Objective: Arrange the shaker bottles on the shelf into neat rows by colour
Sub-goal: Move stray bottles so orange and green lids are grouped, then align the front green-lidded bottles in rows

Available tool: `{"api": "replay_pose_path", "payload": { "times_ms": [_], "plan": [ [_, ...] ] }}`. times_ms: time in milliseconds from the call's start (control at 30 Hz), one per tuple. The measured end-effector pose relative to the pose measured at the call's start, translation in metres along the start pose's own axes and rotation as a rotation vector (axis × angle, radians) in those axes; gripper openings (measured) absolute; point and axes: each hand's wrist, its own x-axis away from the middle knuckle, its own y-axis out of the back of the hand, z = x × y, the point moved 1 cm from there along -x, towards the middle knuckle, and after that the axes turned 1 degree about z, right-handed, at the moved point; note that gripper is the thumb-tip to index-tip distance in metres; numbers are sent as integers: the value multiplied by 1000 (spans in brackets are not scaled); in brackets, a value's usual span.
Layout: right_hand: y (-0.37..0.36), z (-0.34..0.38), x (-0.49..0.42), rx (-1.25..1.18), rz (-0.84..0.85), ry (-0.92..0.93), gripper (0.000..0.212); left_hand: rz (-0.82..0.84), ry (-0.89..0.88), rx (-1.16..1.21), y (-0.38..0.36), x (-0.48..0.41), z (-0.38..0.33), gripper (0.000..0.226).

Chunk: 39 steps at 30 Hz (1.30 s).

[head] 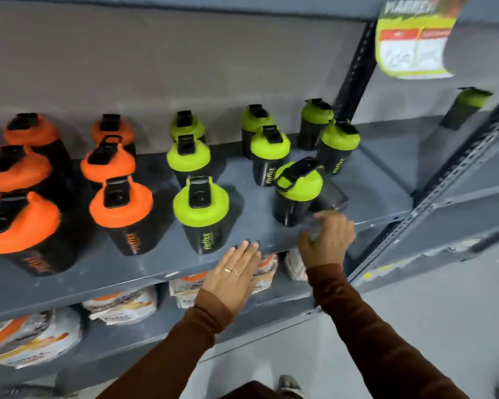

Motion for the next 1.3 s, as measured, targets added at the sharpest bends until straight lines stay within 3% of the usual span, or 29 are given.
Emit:
{"api": "replay_pose_path", "payload": {
  "times_ms": [100,200,333,600,767,867,1067,1233,1300],
  "plan": [
    [4,-16,-40,106,59,-66,57,93,148,35,2,-41,-18,59],
    [0,-26,-72,112,293,-96,85,246,325,85,-2,-71,-27,66],
    [-9,-42,-92,123,542,-106,94,317,485,107,-8,-76,-33,82],
    [-5,-72,-97,18,426,-155,86,308,514,54,-2,-78,-34,82],
    [6,-92,-92,-337,404,-300,93,342,512,24,-4,-77,-32,83],
    [12,-105,-93,-430,400,-392,97,339,522,24,-5,-77,-33,83],
    [20,-124,-102,-505,444,-328,61,353,501,-4,-7,-77,-33,83],
    [18,-136,-106,-524,544,-303,58,278,525,51,0,-79,-38,100],
    [21,-138,-109,-535,571,-296,58,229,632,160,5,-82,-41,112]
  ]
}}
